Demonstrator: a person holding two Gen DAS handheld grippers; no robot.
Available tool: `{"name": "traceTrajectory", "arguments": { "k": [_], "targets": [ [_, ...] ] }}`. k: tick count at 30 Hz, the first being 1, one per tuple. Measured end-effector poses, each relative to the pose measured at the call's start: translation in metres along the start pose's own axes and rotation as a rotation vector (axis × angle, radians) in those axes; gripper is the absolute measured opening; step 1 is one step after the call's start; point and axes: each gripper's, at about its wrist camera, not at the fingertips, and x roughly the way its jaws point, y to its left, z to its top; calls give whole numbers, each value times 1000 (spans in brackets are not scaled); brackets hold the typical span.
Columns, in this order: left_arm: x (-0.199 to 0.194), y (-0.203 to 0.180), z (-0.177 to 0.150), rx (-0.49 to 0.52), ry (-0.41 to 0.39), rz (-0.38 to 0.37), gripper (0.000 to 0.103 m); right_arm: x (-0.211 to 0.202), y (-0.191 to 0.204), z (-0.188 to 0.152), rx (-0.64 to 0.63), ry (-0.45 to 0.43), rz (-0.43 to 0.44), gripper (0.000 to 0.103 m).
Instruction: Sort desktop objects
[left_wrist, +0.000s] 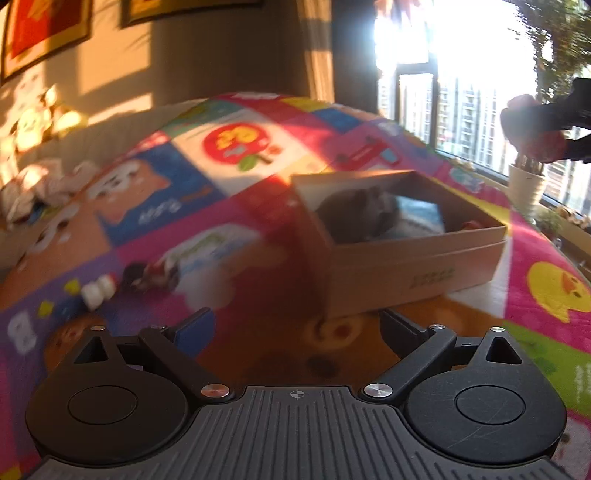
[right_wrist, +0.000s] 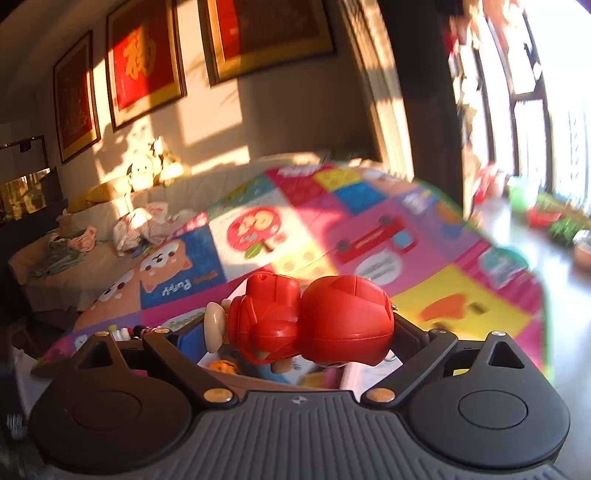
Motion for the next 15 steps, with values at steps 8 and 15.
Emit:
{"name": "traceTrajectory", "arguments": {
  "k": [8,15],
  "targets": [
    [-5,32,-14,-98,9,21,100,111,30,7,70,178,83,97],
    [-2,37,-22,-139,16,-14,101,105,23,7,122,148,50,100]
  ]
}}
